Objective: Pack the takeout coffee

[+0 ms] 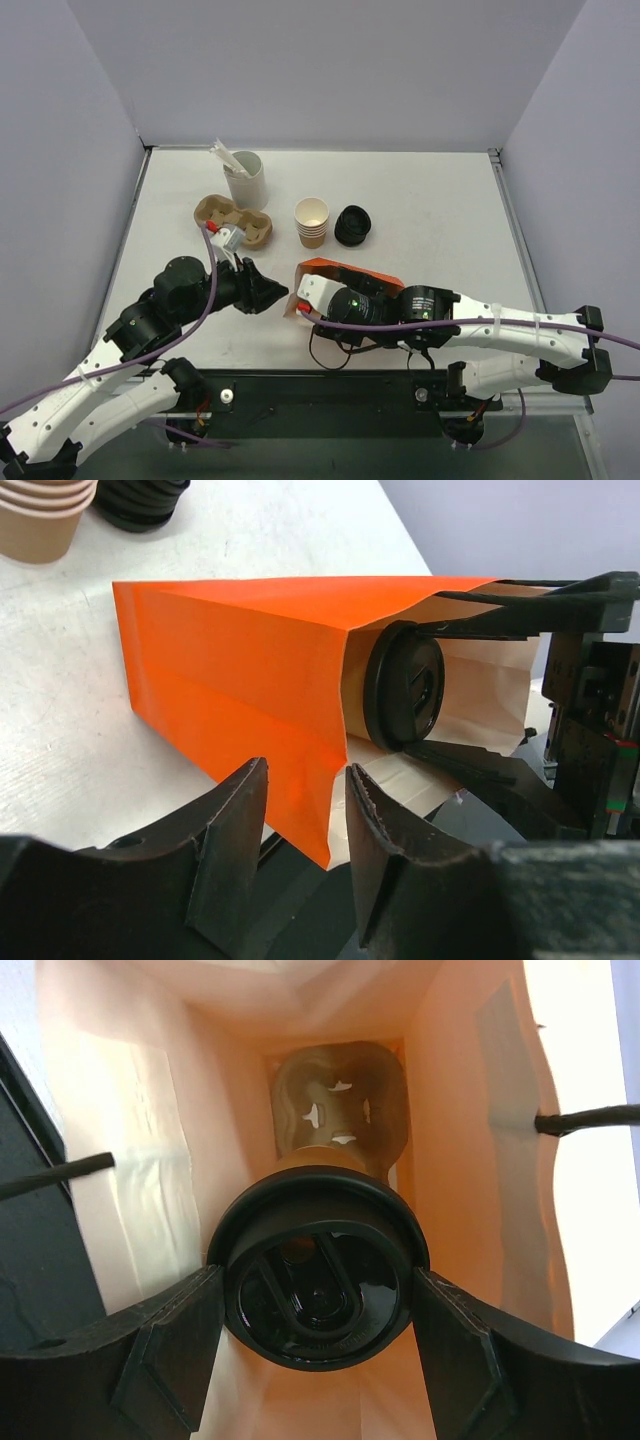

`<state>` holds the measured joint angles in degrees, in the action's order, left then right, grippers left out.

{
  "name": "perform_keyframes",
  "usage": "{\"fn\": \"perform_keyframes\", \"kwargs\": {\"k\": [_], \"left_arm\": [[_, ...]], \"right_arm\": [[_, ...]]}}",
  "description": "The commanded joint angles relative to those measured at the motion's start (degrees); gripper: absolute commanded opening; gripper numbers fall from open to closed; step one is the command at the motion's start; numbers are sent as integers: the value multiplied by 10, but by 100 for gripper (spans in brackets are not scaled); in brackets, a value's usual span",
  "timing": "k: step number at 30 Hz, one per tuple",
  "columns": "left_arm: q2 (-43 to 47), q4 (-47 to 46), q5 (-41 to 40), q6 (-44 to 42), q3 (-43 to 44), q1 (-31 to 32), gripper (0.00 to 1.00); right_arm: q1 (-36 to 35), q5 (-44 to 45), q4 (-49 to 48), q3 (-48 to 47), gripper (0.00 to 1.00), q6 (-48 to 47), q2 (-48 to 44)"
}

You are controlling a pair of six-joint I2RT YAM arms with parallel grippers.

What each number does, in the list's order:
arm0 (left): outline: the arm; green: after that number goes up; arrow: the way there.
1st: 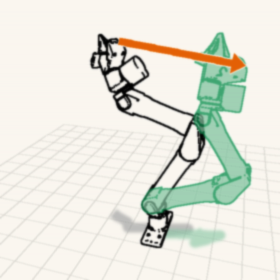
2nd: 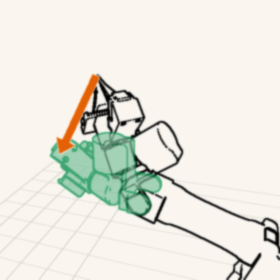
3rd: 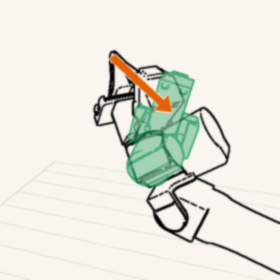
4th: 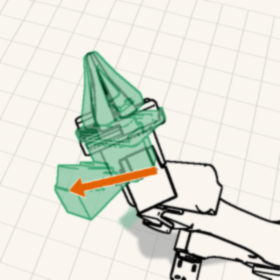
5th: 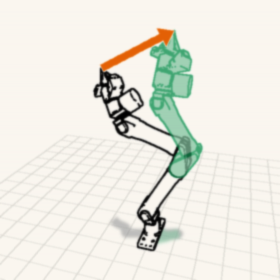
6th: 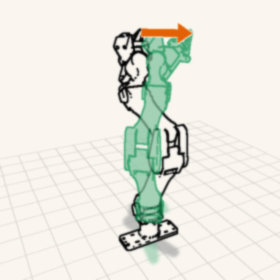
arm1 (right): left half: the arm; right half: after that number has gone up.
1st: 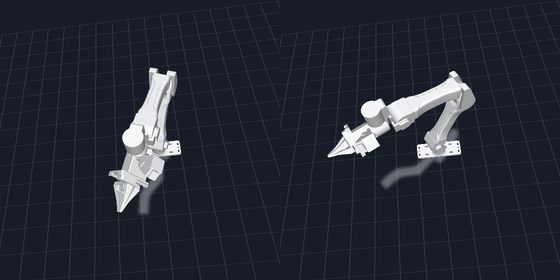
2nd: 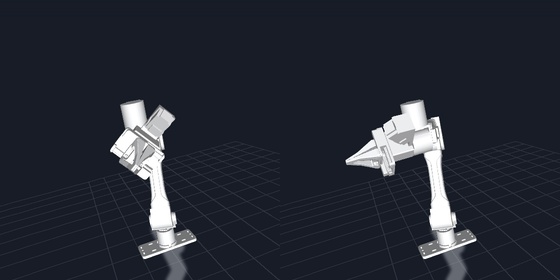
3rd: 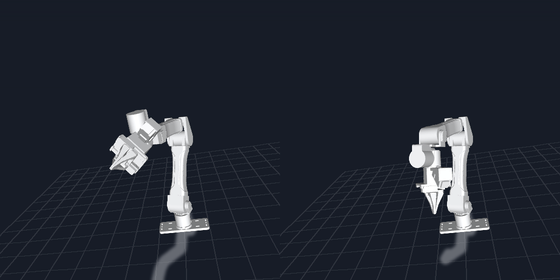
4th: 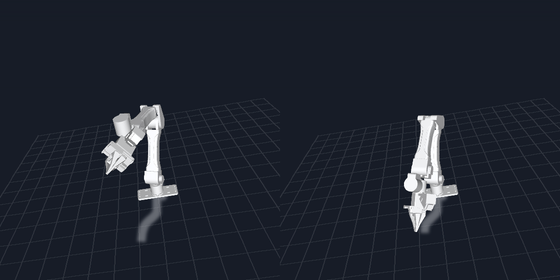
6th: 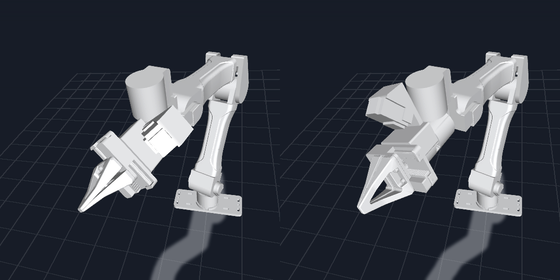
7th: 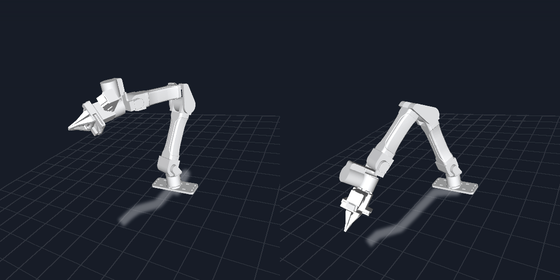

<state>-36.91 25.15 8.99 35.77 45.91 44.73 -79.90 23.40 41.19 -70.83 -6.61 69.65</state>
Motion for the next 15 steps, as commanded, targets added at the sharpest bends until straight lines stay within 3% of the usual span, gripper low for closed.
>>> {"fn": "perform_keyframes", "kwargs": {"k": [1, 7, 15], "left_arm": [[-9, 10, 7, -1, 28, 4, 47], [-32, -16, 46, -6, 33, 9, 48], [-29, -18, 35, -6, 35, 27, 48]], "right_arm": [[-18, 52, -1, 17, 44, 17, -19], [-27, 81, -16, 42, 44, 13, -21], [-27, 95, -29, 75, 43, 10, -38]]}}
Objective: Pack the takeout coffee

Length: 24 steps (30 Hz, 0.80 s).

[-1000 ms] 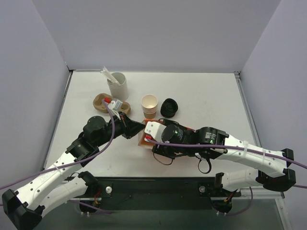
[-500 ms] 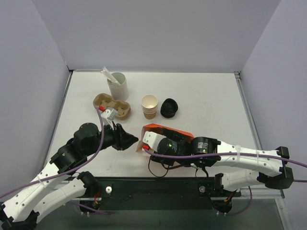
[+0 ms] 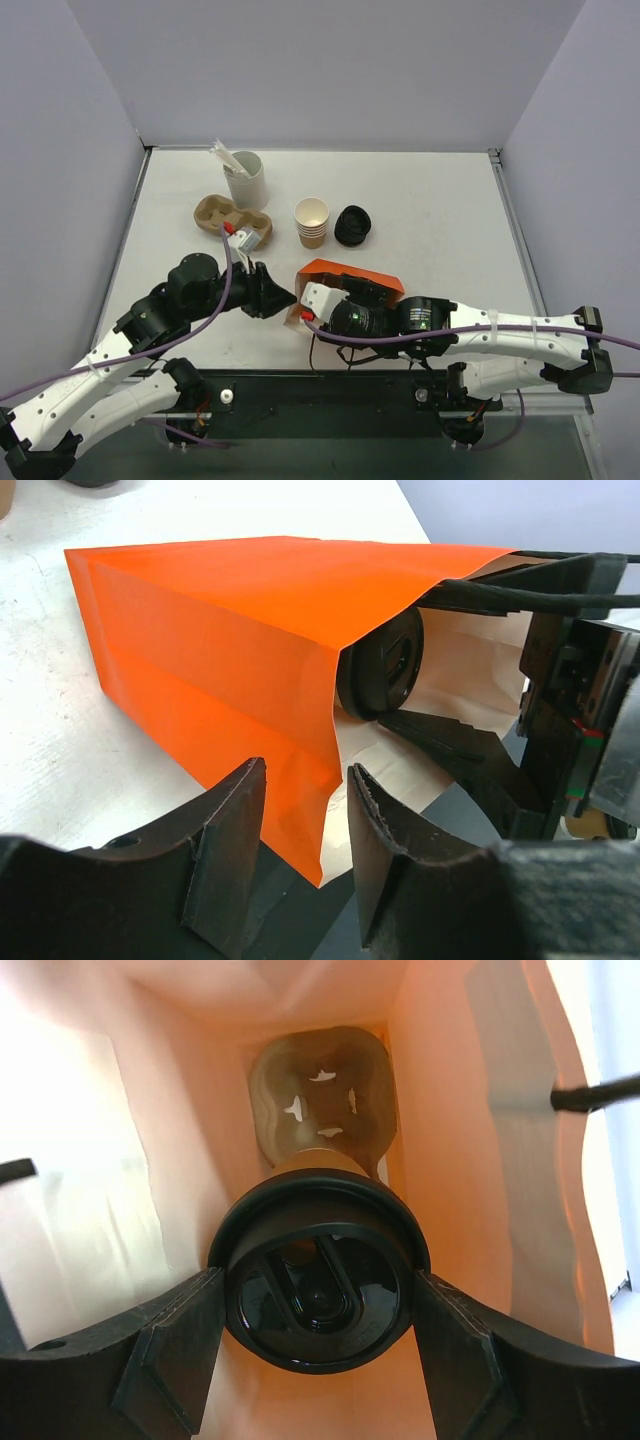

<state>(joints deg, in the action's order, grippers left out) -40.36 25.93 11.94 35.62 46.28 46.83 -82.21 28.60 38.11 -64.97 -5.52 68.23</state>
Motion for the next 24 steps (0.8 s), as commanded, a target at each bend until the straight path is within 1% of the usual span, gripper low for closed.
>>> {"fn": "perform_keyframes", "kwargs": {"k": [1, 10, 14, 20, 24], "left_arm": [[6, -26, 6, -4, 33, 8, 48], [5, -7, -15, 2, 46, 41, 49], [-9, -25, -22, 7, 42, 55, 49], [-35, 7, -90, -24, 60, 63, 48], [-38, 21, -114, -35, 71, 63, 48]], "right_arm": [[-3, 43, 1, 20, 43, -1, -27], [8, 45, -7, 34, 43, 0, -36], [9, 46, -10, 35, 43, 2, -35], [9, 46, -15, 47, 43, 9, -39], [9, 45, -16, 49, 43, 12, -42]]}}
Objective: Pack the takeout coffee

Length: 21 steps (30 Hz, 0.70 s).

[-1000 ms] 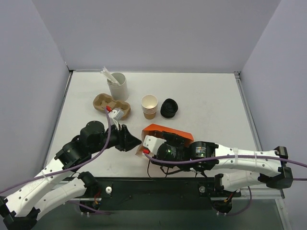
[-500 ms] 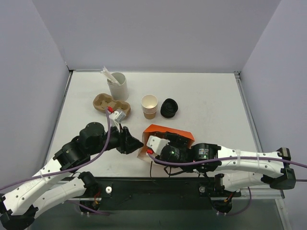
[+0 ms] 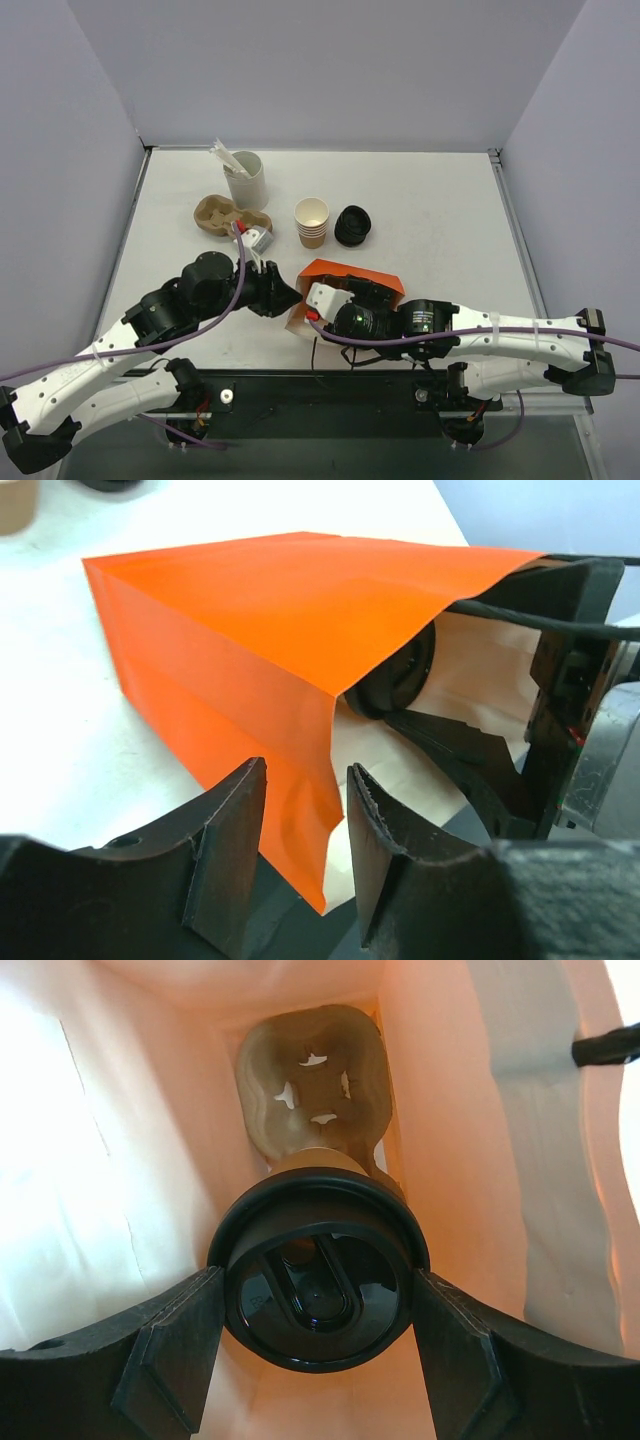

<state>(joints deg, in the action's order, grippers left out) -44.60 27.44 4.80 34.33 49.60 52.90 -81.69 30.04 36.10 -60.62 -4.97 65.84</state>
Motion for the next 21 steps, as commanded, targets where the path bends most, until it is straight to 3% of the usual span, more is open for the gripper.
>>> {"fn": "perform_keyframes", "kwargs": {"k": [1, 16, 19, 21], "left_arm": [[6, 7, -44, -23, 39, 2, 48], [-15, -64, -8, -37, 14, 4, 43], [-29, -73, -4, -43, 19, 5, 32], [-32, -76, 7, -45, 21, 5, 16]], "right_arm": [[4, 31, 3, 6, 43, 7, -20], [4, 34, 3, 26, 43, 17, -32], [4, 41, 3, 33, 43, 21, -38], [4, 46, 3, 38, 43, 21, -43]]}}
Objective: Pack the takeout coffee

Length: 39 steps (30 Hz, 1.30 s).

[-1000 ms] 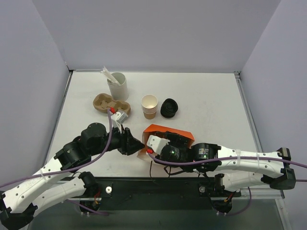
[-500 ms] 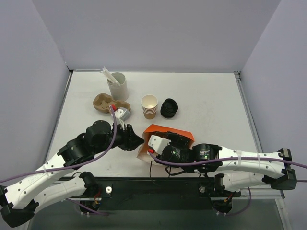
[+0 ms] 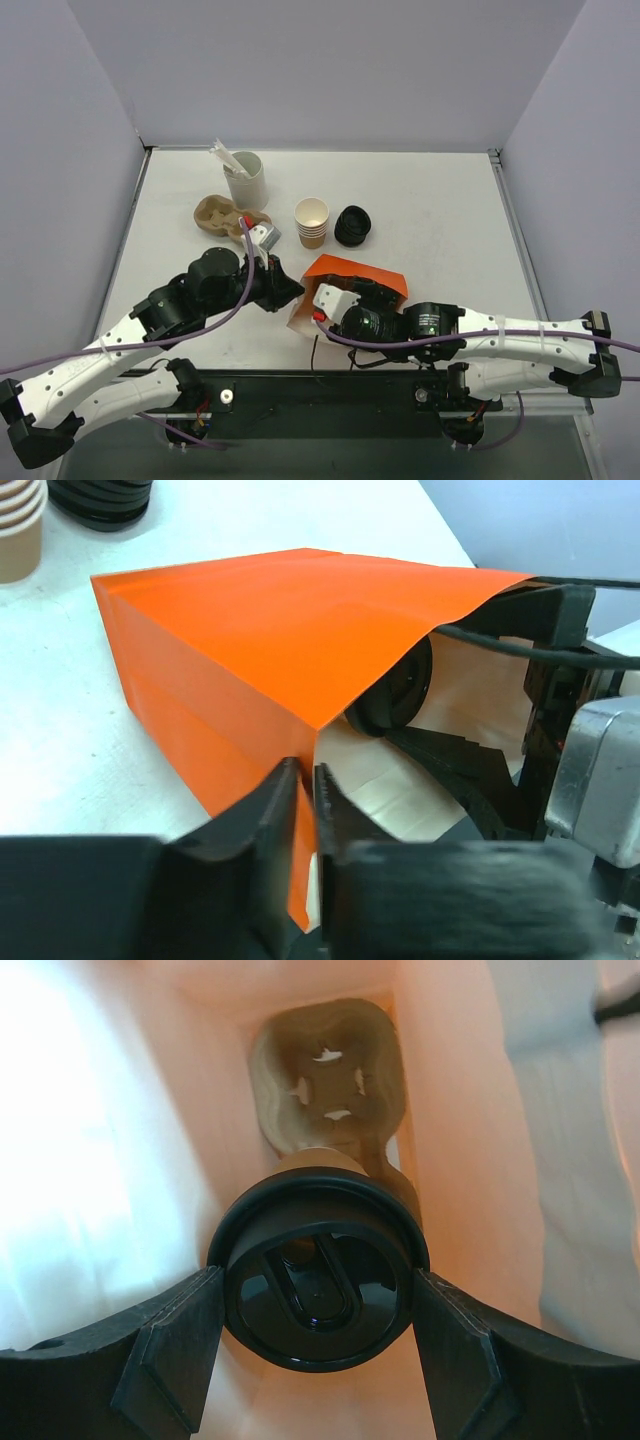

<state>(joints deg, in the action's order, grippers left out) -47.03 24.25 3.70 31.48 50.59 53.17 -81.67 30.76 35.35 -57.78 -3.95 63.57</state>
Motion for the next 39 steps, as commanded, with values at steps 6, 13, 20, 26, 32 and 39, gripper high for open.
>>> {"fn": "perform_keyframes", "kwargs": {"k": [6, 13, 20, 26, 32, 39], "left_arm": [[8, -40, 3, -14, 7, 5, 0], [22, -63, -5, 1, -23, 12, 0], [28, -104, 11, 10, -58, 13, 0], [26, -100, -1, 30, -58, 15, 0], [16, -97, 1, 33, -40, 15, 0], [27, -93, 3, 29, -37, 14, 0]], "right_arm": [[61, 0, -23, 29, 43, -68, -45], [69, -57, -26, 35, 43, -177, -49], [77, -115, -29, 51, 43, -241, -44], [81, -109, -30, 67, 40, -309, -43], [90, -99, -27, 69, 40, -331, -45], [121, -98, -10, 60, 40, -342, -39]]}}
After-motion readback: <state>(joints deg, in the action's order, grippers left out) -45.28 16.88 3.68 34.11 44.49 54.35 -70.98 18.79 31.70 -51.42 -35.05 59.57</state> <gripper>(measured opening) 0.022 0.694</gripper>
